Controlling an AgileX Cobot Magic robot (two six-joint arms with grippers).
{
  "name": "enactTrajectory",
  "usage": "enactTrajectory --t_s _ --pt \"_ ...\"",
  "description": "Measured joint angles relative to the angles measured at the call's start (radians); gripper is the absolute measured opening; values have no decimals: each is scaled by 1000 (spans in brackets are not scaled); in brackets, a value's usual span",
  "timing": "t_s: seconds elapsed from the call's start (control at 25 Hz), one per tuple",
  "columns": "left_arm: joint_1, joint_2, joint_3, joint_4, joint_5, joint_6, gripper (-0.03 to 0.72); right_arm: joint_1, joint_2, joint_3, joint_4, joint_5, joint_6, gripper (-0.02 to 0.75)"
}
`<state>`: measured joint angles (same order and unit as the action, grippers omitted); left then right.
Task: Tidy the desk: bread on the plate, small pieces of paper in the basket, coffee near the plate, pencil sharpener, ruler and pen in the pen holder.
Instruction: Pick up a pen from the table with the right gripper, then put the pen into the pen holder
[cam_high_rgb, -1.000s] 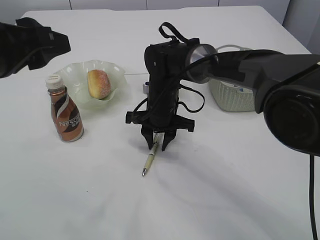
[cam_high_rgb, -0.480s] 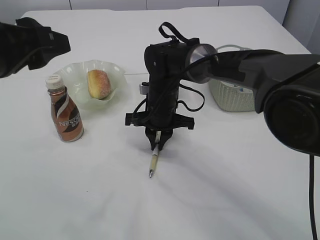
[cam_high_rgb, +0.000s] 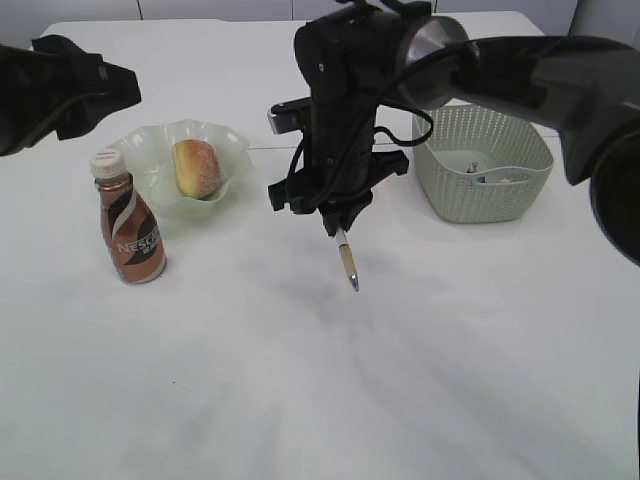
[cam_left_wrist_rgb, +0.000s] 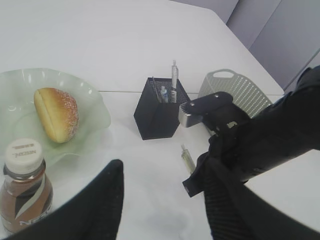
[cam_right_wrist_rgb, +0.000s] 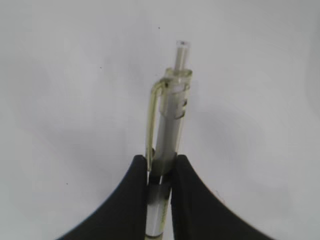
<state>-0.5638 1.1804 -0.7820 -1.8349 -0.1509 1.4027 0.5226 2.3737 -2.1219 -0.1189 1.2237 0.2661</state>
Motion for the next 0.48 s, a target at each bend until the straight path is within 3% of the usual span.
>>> enactTrajectory --t_s 0.48 --pt "0 0 0 0 0 0 380 2 -204 0 -36 -54 -174 89"
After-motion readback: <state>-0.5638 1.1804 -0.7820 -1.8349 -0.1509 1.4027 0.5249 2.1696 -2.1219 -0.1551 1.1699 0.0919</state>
